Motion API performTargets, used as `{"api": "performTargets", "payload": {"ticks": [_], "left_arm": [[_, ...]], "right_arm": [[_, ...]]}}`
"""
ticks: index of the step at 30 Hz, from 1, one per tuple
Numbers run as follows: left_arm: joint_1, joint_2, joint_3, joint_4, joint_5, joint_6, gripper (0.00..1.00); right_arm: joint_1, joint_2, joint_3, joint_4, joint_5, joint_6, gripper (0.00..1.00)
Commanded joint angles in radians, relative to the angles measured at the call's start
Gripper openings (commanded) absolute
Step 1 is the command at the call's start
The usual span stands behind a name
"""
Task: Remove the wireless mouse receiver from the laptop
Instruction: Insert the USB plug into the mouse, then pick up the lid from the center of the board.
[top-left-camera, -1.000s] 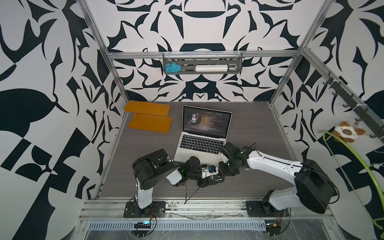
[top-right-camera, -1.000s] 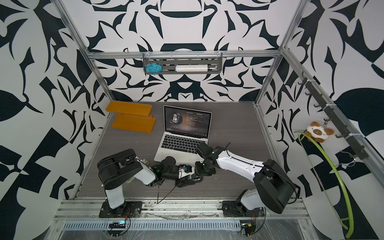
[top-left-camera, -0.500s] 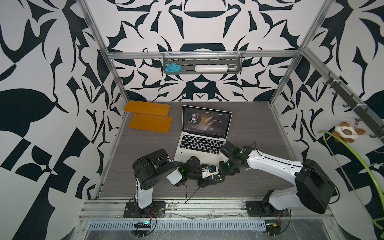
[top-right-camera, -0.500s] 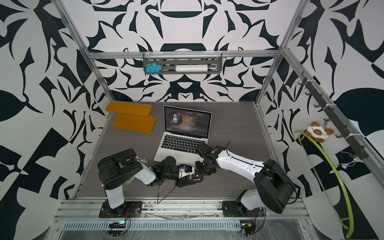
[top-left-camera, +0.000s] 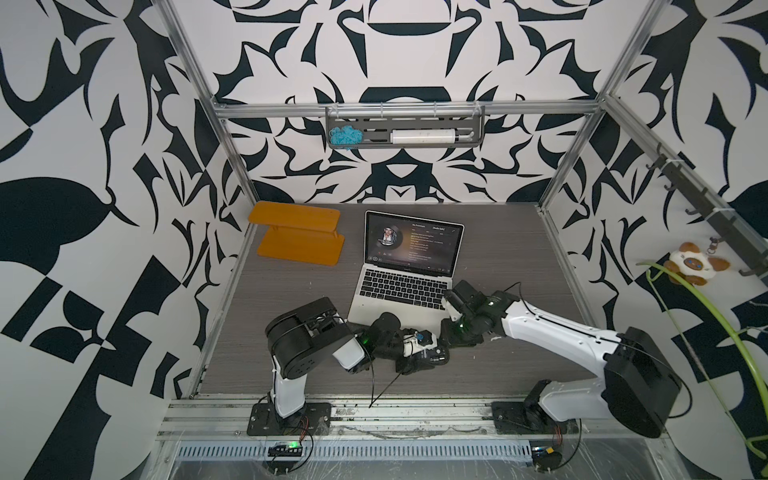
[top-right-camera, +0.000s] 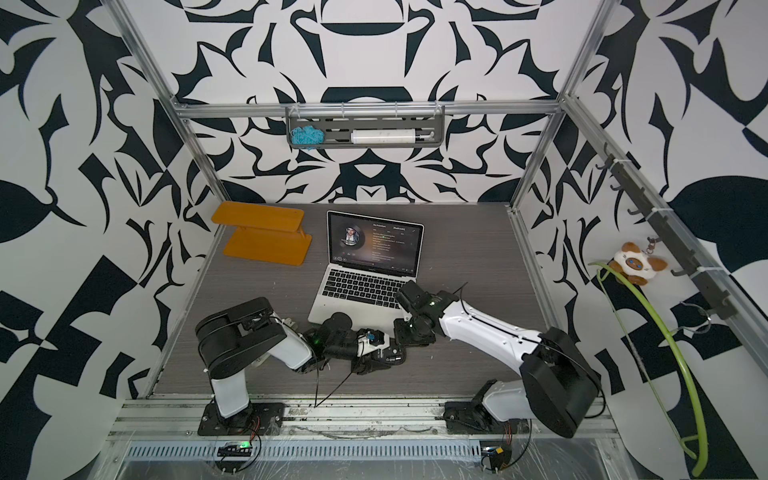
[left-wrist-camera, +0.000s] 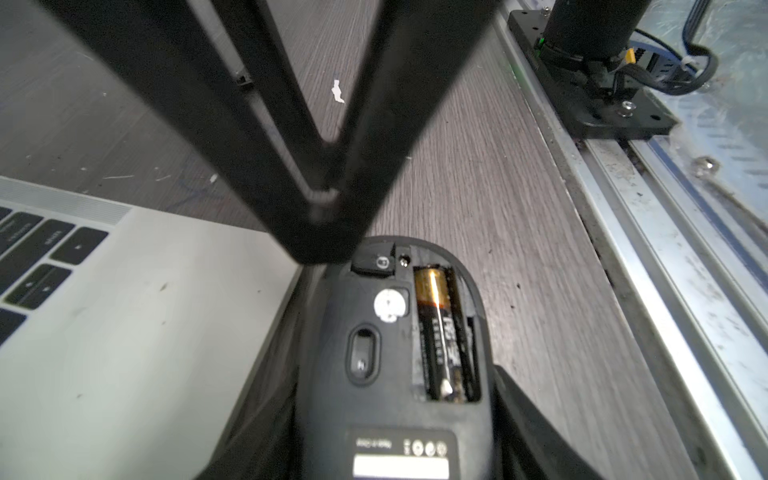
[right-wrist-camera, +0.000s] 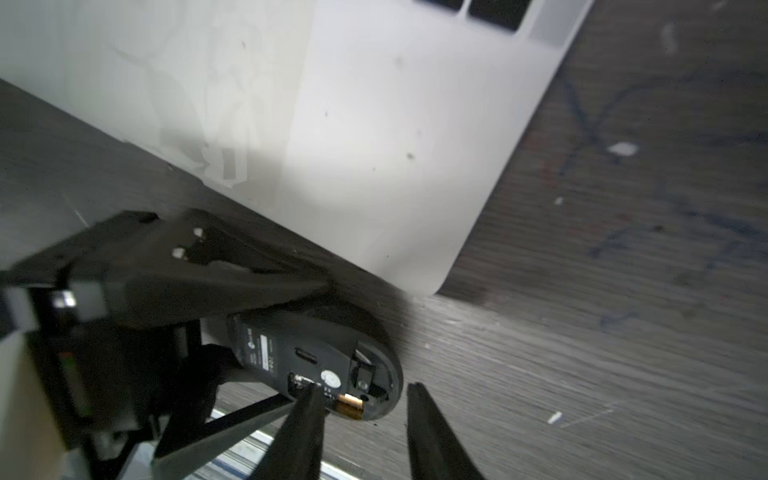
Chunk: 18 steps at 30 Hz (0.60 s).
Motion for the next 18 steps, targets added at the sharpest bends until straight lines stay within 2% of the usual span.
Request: {"api": "performTargets", "payload": {"ticks": [1,3,6,9,15,18], "left_arm": [[-0.001,0.07,-0.017,-0.218,-0.023,-0.039,0.01],[-0.001,0.069,-0.024,-0.204,-0.034,-0.043,0.01],[-0.001,0.055,-0.03,-0.202,-0.047,-0.041,0.01],[-0.001,0.037,-0.04,-0.198,-0.057,-0.038,0.01],[-0.001,0.027,-0.043,-0.196,-0.054,-0.042,0.01],[-0.001,0.026,-0.041,-0.192,-0.048,-0.046,0.01]], "right_arm": [[-0.134,-0.088,-0.013,0.014,0.067,-0.029,0.55],[-0.225,-0.107,-0.01,0.028,0.097,-0.058,0.8],[-0.304,-0.078,0.032,-0.004,0.262,-0.104,0.86],[-0.344,0.012,0.086,-0.062,0.397,-0.141,0.85],[-0.362,0.177,0.171,-0.103,0.446,-0.161,0.78],[-0.362,0.22,0.197,-0.067,0.413,-0.175,0.68]]}}
